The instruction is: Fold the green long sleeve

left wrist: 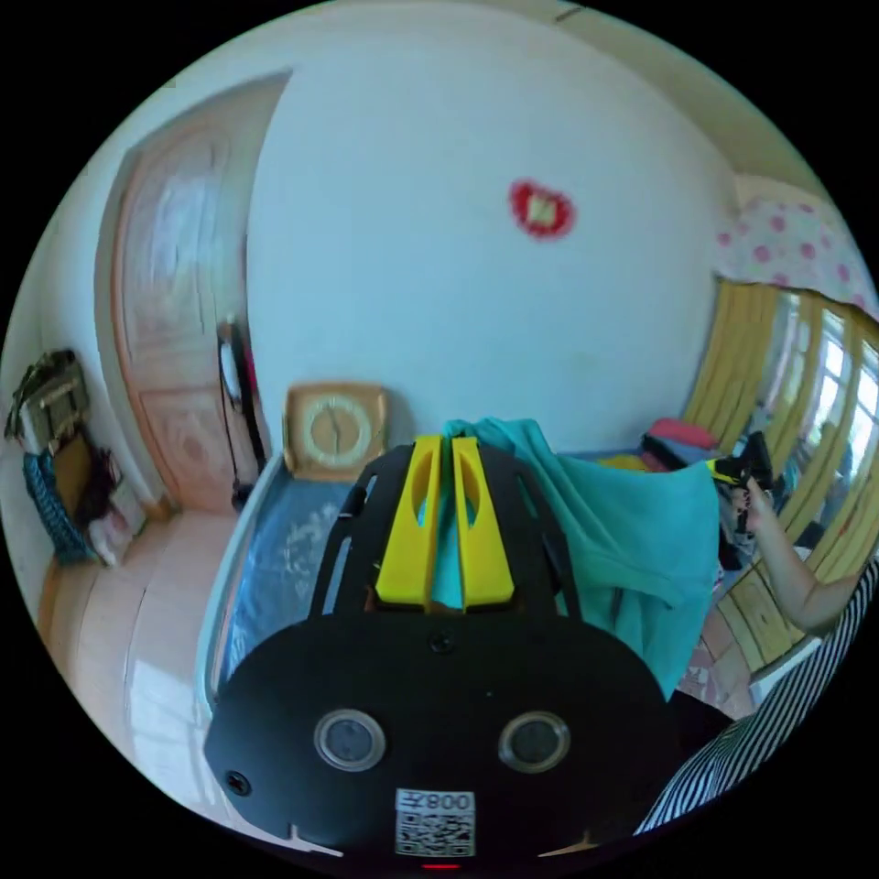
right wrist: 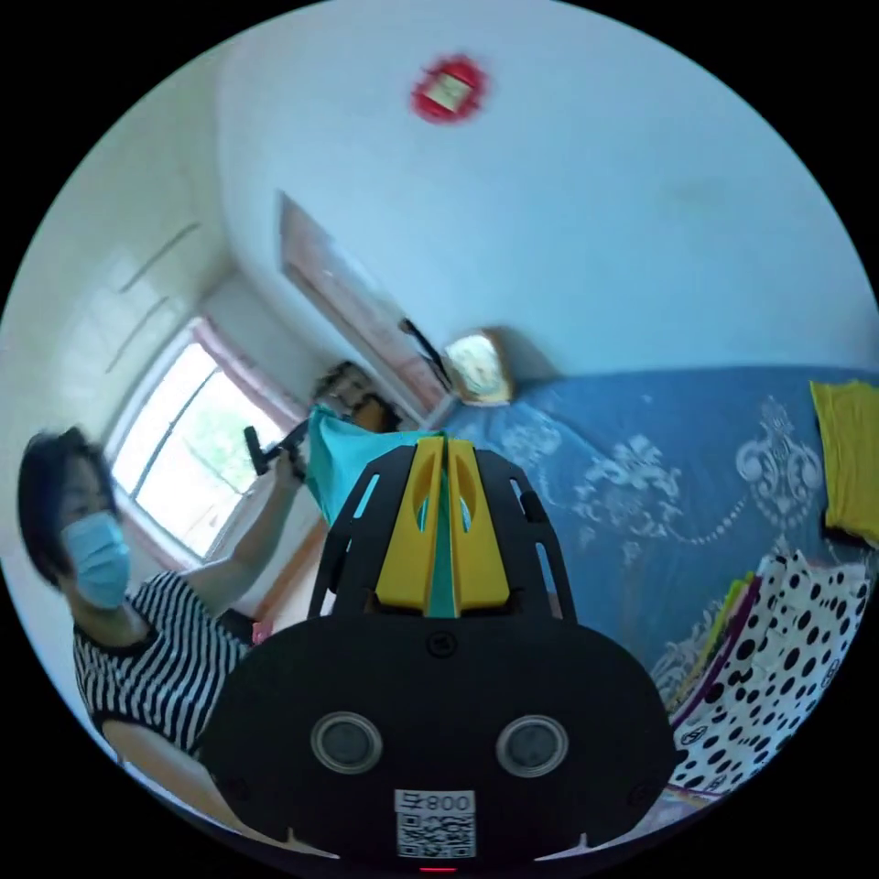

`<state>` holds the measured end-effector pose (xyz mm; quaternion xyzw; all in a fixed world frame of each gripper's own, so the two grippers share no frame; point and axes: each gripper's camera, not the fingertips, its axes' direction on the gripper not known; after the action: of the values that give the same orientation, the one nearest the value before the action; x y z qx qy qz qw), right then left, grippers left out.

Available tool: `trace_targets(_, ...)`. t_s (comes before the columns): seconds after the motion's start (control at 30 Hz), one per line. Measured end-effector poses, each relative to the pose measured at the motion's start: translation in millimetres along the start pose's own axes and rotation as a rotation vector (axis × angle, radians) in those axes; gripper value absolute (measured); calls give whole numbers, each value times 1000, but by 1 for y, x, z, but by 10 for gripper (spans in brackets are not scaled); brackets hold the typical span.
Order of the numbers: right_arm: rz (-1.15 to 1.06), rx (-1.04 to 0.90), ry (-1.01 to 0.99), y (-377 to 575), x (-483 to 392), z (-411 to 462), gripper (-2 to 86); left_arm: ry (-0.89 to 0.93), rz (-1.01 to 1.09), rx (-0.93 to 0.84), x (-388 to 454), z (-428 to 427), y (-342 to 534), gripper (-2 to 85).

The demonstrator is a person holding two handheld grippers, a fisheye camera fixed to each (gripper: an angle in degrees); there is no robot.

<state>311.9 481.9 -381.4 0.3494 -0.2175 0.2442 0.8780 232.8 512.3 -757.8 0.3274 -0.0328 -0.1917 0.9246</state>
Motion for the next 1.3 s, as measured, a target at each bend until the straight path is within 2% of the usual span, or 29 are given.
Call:
trace_targets(0.07, 144, -116, 114, -14, 45, 69, 4, -64, -129, -267, -39, 127, 9, 23)
trace_targets(0.17, 342, -258, 239, -3, 103, 160, 6, -114, -167, -467, -71, 239, 41, 35)
trace_targets(0.23, 357, -300, 301, 15, 114, 206, 10, -15, -190, -505, -86, 284, 62, 47)
trace_targets(0.37, 274, -320, 293, 43, 88, 260, 29, 293, -251, -550, -103, 359, 118, 67)
trace_targets(0.47, 115, -377, 287, 54, 28, 318, 51, 378, -225, -606, -100, 401, 147, 80)
trace_targets(0.63, -302, -497, 415, 55, -91, 451, 73, 356, -131, -678, -99, 465, 169, 98)
trace_targets(0.7, -378, -567, 395, 59, -114, 498, 79, 340, -124, -705, -104, 492, 174, 99)
trace_targets(0.83, -499, -689, 498, 77, -146, 586, 81, 283, -124, -712, -124, 549, 182, 88)
trace_targets(1.1, -521, -697, 564, 75, -185, 642, 10, 315, -144, -688, -168, 632, 191, 33)
trace_targets(1.2, -602, -611, 611, 37, -215, 641, 8, 367, -137, -650, -179, 656, 192, 24)
trace_targets(1.3, -704, -525, 756, -45, -245, 651, 9, 431, -132, -598, -187, 679, 191, 21)
